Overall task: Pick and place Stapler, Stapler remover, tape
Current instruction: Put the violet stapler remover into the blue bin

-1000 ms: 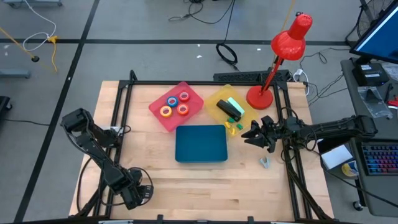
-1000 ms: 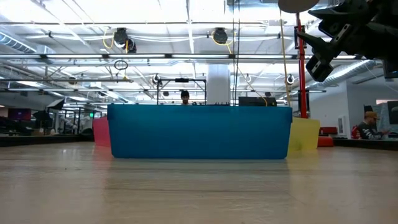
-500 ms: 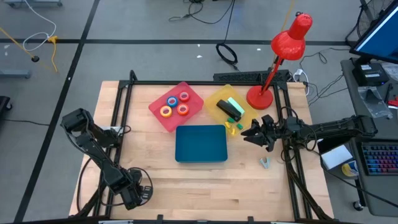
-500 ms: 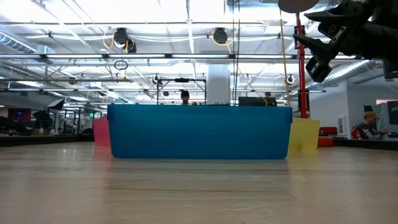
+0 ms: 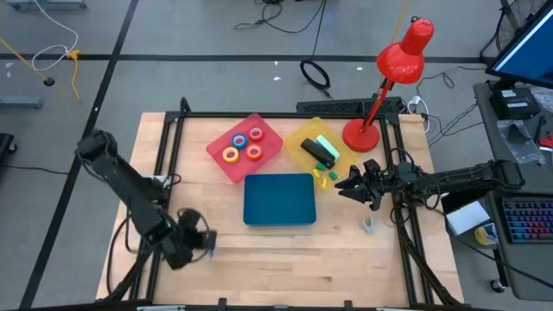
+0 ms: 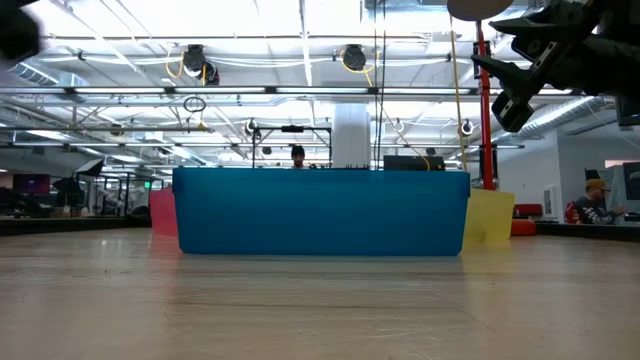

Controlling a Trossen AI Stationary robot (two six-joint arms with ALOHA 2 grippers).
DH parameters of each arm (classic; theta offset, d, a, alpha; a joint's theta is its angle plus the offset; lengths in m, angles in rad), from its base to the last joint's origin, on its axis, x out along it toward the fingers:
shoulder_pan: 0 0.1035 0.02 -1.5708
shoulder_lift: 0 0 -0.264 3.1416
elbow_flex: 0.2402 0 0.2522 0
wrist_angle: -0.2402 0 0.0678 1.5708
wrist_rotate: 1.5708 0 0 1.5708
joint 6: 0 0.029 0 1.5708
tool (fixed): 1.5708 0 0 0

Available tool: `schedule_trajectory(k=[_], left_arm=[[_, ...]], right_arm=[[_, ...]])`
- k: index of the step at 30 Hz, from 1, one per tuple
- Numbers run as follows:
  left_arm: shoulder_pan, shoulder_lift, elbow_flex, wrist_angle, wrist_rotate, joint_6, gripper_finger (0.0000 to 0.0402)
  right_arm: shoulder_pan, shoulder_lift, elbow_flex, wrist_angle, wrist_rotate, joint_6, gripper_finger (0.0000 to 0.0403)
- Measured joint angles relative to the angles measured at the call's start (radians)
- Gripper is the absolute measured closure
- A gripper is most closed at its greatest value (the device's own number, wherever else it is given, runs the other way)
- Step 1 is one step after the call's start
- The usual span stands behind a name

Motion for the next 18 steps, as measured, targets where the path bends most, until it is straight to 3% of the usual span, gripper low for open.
schedule_trajectory(k=[4,7,13,18], left_arm=[[0.139,-0.102,0.000,0.031,-0.184,0.210,0.0352],[0.294,-0.139,0.000,0.111,-0.196,0.450,0.0352],[0.615,-0.102,0.001,0.383,-0.011,0.906,0.0350],[0.786,0.012,0.074,0.477,0.123,1.103,0.0353]], right_arm=[[0.000,0.000,0.000,0.000,0.000,0.000,0.0242],[0.000,0.000,0.000,0.000,0.000,-0.002,0.0242],[0.000,0.000,0.000,0.000,0.000,-0.002,0.0242],[0.000,0.000,0.000,-0.005,0.000,-0.003,0.0242]])
